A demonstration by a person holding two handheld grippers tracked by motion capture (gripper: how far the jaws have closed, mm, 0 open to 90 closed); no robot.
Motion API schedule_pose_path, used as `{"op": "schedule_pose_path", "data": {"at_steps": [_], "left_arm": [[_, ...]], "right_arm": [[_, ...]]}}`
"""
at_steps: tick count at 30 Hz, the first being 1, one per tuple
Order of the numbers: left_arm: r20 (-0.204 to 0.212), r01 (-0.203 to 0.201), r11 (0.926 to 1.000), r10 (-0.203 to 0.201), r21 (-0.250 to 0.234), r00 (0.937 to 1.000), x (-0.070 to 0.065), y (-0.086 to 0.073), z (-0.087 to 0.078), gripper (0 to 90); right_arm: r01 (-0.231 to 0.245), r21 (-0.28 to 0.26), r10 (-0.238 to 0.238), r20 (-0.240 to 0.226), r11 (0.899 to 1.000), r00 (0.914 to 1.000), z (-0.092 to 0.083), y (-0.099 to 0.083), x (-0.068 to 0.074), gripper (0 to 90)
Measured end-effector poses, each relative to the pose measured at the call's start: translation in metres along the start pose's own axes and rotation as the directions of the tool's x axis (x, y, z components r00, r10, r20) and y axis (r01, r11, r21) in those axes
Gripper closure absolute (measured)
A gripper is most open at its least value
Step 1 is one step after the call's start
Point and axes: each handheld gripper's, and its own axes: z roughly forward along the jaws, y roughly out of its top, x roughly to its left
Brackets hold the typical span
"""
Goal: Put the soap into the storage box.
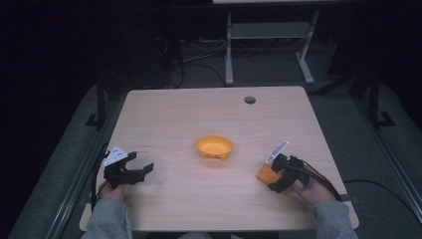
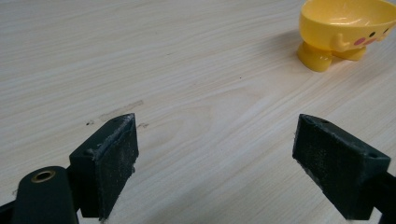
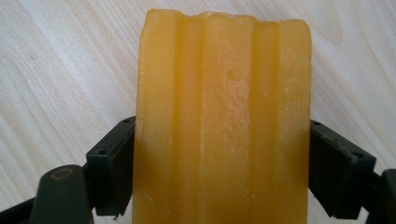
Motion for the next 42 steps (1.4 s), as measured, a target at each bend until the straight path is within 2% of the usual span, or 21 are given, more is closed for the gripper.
{"op": "schedule_pose_path", "data": {"at_steps": [7, 10, 15, 21, 23, 37, 42], "left_arm": [[0.000, 0.001, 1.0000, -0.001, -0.004, 1.0000, 0.000, 0.000, 0.000, 13.8], [0.000, 0.003, 1.0000, -0.003, -0.005, 1.0000, 0.000, 0.000, 0.000, 13.8], [-0.002, 0.006, 1.0000, -0.006, -0.005, 1.0000, 0.001, 0.000, -0.001, 13.8], [-0.003, -0.005, 1.0000, 0.005, 0.004, 1.0000, 0.002, 0.001, -0.002, 13.8], [0.001, 0.010, 0.9999, -0.010, -0.009, 0.9999, 0.001, 0.001, -0.002, 13.8], [0.002, 0.012, 0.9999, -0.012, -0.007, 0.9999, 0.001, 0.001, -0.002, 13.8], [0.001, 0.013, 0.9999, -0.013, -0.009, 0.9999, 0.001, 0.001, -0.002, 13.8]], "right_arm": [[0.011, 0.012, -0.011, -0.008, 1.000, 0.9999, 0.000, 0.001, 0.000, 20.8], [0.037, 0.010, -0.037, -0.019, 0.999, 0.9991, -0.001, 0.002, 0.001, 21.2], [0.045, -0.019, -0.045, -0.024, 0.999, 0.9987, -0.006, 0.005, 0.001, 21.3], [0.066, -0.039, -0.067, -0.021, 0.997, 0.9975, -0.018, 0.017, 0.000, 21.3], [0.076, -0.044, -0.077, -0.023, 0.996, 0.9967, -0.022, 0.024, -0.001, 21.2], [0.094, -0.053, -0.096, -0.041, 0.994, 0.9945, -0.026, 0.042, -0.009, 21.2], [0.122, -0.060, -0.125, -0.038, 0.991, 0.9915, -0.030, 0.056, -0.013, 21.2]]}}
